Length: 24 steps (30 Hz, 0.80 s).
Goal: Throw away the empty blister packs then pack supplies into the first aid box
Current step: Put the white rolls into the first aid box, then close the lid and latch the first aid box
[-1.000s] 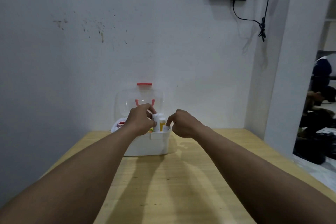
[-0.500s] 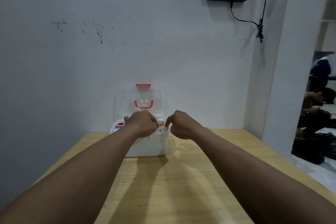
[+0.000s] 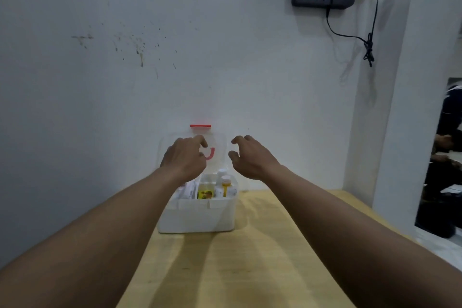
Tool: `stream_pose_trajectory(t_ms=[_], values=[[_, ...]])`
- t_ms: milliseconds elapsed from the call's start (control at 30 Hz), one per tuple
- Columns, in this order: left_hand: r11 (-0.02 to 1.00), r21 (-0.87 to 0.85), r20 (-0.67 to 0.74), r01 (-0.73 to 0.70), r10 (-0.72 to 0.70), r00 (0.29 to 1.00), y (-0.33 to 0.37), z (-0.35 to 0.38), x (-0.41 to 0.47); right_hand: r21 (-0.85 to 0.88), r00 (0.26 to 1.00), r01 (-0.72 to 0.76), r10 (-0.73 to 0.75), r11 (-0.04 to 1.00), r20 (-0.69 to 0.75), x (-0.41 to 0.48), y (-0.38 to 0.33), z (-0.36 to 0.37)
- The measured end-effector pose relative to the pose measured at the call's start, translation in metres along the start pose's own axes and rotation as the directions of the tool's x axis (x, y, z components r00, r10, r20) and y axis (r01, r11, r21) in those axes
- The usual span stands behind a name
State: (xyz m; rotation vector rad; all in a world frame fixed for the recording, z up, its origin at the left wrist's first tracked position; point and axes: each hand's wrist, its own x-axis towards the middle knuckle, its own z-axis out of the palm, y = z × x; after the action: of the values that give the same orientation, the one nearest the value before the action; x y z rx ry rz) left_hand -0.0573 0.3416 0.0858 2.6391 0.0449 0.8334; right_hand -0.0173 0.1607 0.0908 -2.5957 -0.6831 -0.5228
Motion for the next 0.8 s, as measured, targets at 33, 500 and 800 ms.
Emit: stream_pose_trajectory(t_ms=[33,500,800], values=[[0.999,0.03,-0.02,-0.011,0.012,1.0,-0.004,-0.001,0.008,0.0,1.0,0.001,-0.001,1.0,-0.005,0.007,-0.002,-0.002],[0.95,0.307,-0.011,0.051,-0.05,0.999,-0.037,-0.007,0.07,-0.017,0.994,-0.01,0.012,1.0,0.112,0.072,-0.015,0.004],[0.993,0.114,0.003,0.039,-0.04,0.999,-0.047,-0.01,0.062,0.002,0.995,-0.003,0.002,1.0,0.102,0.062,-0.015,-0.004]])
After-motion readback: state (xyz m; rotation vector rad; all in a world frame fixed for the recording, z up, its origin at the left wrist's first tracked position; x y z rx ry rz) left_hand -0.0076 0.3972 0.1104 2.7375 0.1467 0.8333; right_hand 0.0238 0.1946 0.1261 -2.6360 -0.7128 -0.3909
